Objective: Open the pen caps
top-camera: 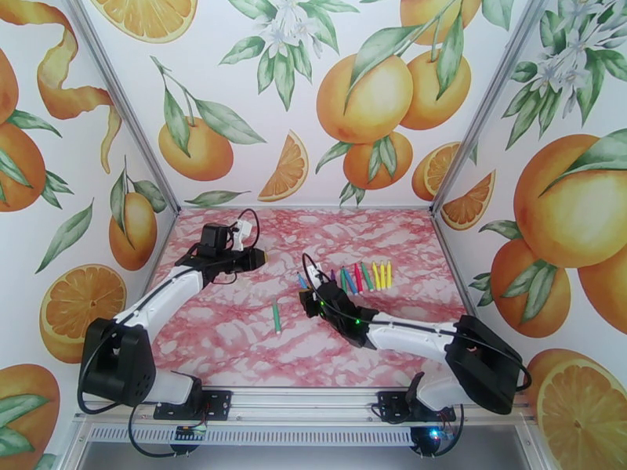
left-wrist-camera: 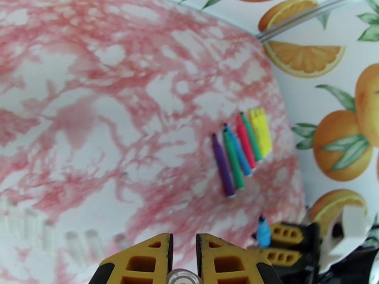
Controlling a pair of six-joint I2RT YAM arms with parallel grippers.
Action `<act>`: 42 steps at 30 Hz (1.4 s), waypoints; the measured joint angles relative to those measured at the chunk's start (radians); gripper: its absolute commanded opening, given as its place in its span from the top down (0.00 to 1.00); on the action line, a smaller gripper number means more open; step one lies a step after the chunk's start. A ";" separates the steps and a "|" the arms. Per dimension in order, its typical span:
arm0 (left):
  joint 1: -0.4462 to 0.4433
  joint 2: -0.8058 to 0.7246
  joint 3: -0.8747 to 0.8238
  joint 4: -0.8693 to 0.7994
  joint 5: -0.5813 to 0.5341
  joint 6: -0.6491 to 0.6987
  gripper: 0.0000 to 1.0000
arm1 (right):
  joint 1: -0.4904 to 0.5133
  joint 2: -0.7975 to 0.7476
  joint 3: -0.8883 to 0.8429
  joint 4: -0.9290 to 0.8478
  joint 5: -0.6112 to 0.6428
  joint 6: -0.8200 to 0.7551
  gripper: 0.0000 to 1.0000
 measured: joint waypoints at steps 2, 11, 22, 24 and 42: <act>-0.007 -0.002 0.000 -0.040 -0.029 0.029 1.00 | -0.016 0.027 0.039 -0.043 0.006 0.004 1.00; -0.045 0.002 -0.008 -0.145 -0.134 0.109 1.00 | -0.095 0.155 0.180 -0.235 0.034 0.053 1.00; -0.110 0.132 -0.002 -0.211 -0.237 0.154 1.00 | -0.131 0.274 0.260 -0.371 0.098 0.106 1.00; -0.128 0.165 0.008 -0.229 -0.255 0.156 1.00 | -0.139 0.285 0.273 -0.384 0.105 0.110 1.00; -0.203 0.304 0.094 -0.280 -0.372 0.171 1.00 | -0.192 0.381 0.312 -0.403 0.115 0.122 0.92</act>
